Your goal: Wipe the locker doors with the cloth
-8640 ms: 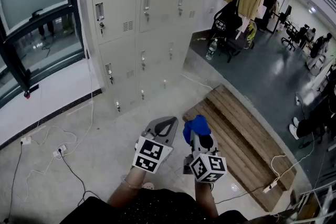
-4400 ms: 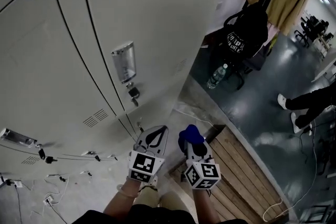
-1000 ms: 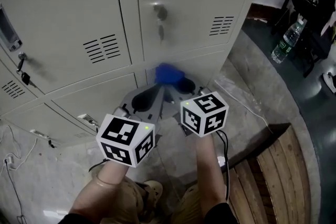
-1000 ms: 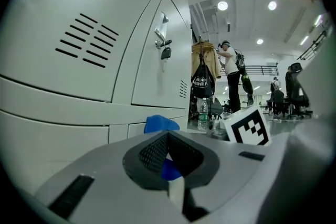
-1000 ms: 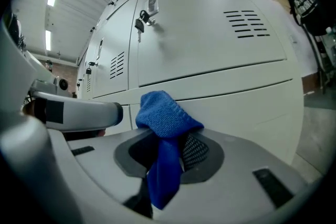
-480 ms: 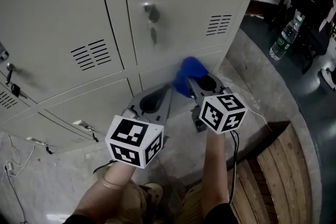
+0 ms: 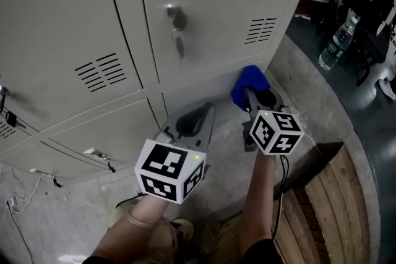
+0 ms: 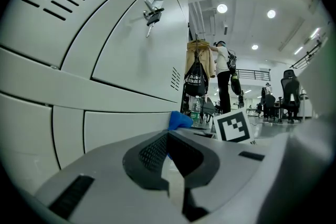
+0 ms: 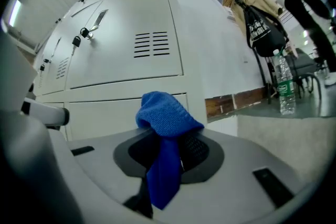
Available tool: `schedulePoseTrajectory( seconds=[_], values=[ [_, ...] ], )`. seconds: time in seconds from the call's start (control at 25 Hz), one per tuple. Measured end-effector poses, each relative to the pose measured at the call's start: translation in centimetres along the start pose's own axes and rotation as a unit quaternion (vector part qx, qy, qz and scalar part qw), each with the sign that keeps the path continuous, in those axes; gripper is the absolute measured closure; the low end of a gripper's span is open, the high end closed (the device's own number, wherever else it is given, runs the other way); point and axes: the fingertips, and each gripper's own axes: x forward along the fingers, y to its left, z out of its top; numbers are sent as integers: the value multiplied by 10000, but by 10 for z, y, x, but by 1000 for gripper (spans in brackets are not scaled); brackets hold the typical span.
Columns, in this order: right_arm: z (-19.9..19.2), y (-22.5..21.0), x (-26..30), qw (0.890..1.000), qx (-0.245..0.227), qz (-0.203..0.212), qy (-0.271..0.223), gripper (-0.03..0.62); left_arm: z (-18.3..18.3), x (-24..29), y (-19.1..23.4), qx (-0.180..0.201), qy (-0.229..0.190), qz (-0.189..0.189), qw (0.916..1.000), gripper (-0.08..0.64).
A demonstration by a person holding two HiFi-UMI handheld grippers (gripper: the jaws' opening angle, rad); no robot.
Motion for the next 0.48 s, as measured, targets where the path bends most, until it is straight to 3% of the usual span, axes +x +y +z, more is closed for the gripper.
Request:
schedulePoseTrajectory(
  seconds=[0.28, 0.48],
  values=[
    [6, -46, -1, 9927, -120, -1178, -237, 500, 0, 8, -12, -43, 9, -162, 9999, 554],
    [4, -53, 0, 9883, -172, -1489, -265, 501, 2, 6, -15, -6, -13, -210, 9998, 554]
  ],
)
